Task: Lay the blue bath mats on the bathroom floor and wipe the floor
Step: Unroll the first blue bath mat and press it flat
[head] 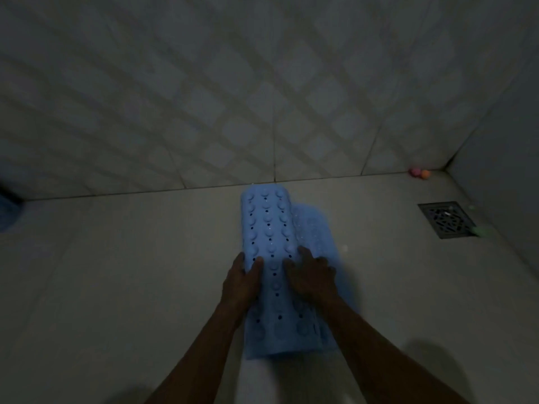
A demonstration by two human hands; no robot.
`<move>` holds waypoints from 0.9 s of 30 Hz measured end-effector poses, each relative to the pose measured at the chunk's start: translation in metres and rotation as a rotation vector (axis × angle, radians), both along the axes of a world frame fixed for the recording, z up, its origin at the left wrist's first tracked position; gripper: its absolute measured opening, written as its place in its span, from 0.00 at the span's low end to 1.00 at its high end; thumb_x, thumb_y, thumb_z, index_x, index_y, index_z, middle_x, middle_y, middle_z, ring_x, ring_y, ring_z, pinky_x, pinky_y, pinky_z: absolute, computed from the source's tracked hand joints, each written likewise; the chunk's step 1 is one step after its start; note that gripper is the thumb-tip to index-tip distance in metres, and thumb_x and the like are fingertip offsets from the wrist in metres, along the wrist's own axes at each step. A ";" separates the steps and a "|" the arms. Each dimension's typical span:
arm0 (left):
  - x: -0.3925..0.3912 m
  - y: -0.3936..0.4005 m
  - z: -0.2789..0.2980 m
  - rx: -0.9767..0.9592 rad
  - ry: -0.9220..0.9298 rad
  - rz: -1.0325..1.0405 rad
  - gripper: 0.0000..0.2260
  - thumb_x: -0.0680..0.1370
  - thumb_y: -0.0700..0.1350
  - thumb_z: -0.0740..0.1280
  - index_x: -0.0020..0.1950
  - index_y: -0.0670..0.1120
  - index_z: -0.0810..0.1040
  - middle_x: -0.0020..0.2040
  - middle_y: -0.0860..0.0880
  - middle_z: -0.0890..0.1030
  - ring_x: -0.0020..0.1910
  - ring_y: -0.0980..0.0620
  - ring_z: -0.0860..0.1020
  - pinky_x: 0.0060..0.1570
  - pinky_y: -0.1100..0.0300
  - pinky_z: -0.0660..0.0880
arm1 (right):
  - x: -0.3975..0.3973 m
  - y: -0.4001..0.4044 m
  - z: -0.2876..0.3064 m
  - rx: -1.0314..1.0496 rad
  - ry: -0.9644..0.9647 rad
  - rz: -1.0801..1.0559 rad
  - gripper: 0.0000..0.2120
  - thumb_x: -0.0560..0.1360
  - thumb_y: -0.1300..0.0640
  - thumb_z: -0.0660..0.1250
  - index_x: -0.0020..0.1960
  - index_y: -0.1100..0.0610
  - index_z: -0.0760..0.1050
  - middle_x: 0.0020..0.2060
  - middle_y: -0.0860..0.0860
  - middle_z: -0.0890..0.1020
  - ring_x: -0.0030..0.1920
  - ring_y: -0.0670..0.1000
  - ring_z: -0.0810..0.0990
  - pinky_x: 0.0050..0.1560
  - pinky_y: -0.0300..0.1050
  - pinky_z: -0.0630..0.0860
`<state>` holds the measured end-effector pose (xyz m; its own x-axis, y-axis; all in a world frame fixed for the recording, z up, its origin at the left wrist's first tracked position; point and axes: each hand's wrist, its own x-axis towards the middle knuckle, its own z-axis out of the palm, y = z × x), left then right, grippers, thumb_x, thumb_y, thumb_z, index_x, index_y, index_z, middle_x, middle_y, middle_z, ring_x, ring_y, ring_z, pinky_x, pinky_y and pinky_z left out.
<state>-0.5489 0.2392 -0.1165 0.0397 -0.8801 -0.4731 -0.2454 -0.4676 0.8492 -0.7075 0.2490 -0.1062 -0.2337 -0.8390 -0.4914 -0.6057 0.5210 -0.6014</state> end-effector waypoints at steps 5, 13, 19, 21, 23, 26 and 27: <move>0.016 0.008 0.010 -0.094 -0.029 0.009 0.35 0.75 0.65 0.67 0.77 0.52 0.64 0.71 0.49 0.74 0.65 0.47 0.76 0.65 0.47 0.74 | 0.031 0.002 0.003 -0.127 -0.156 -0.034 0.31 0.80 0.40 0.58 0.79 0.50 0.53 0.71 0.59 0.69 0.66 0.61 0.73 0.66 0.57 0.72; 0.042 0.003 0.008 -0.042 -0.005 0.100 0.29 0.80 0.59 0.63 0.77 0.47 0.64 0.72 0.43 0.72 0.65 0.44 0.76 0.66 0.45 0.73 | 0.048 -0.006 0.002 -0.041 -0.097 0.039 0.33 0.77 0.35 0.59 0.76 0.52 0.60 0.71 0.59 0.64 0.70 0.63 0.66 0.68 0.55 0.67; 0.055 -0.005 0.004 0.028 -0.151 0.117 0.35 0.79 0.66 0.59 0.80 0.47 0.61 0.75 0.45 0.68 0.71 0.43 0.70 0.71 0.49 0.68 | 0.068 -0.010 -0.010 -0.134 -0.198 -0.046 0.15 0.79 0.40 0.60 0.60 0.47 0.62 0.62 0.57 0.74 0.59 0.60 0.75 0.60 0.55 0.73; 0.056 -0.009 0.010 0.013 -0.174 0.100 0.33 0.79 0.66 0.59 0.77 0.47 0.64 0.72 0.46 0.72 0.67 0.44 0.74 0.67 0.52 0.71 | 0.078 -0.011 -0.005 -0.199 -0.198 -0.073 0.17 0.80 0.44 0.60 0.64 0.50 0.63 0.64 0.57 0.72 0.61 0.60 0.74 0.62 0.55 0.72; 0.057 -0.012 0.014 -0.012 -0.194 0.088 0.33 0.78 0.68 0.58 0.75 0.46 0.68 0.70 0.45 0.74 0.63 0.45 0.76 0.63 0.54 0.74 | 0.084 -0.014 -0.004 -0.195 -0.256 -0.123 0.25 0.80 0.44 0.61 0.72 0.53 0.60 0.68 0.59 0.71 0.64 0.60 0.73 0.64 0.54 0.72; 0.066 -0.010 0.014 -0.022 -0.253 0.072 0.35 0.80 0.66 0.56 0.80 0.44 0.59 0.76 0.44 0.67 0.72 0.44 0.69 0.70 0.55 0.66 | 0.091 -0.016 -0.012 -0.114 -0.237 -0.048 0.31 0.79 0.39 0.59 0.78 0.50 0.56 0.72 0.60 0.67 0.70 0.61 0.69 0.69 0.57 0.69; 0.069 -0.008 0.015 -0.032 -0.264 0.063 0.36 0.80 0.66 0.56 0.81 0.45 0.57 0.77 0.45 0.65 0.74 0.44 0.67 0.73 0.54 0.64 | 0.095 -0.016 -0.012 -0.105 -0.265 -0.041 0.31 0.79 0.39 0.59 0.78 0.49 0.56 0.72 0.59 0.68 0.69 0.61 0.70 0.69 0.58 0.69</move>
<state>-0.4796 0.2312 -0.1018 0.2137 -0.8861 -0.4112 -0.4316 -0.4633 0.7740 -0.6127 0.2333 -0.1184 -0.1439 -0.8811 -0.4505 -0.4002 0.4682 -0.7878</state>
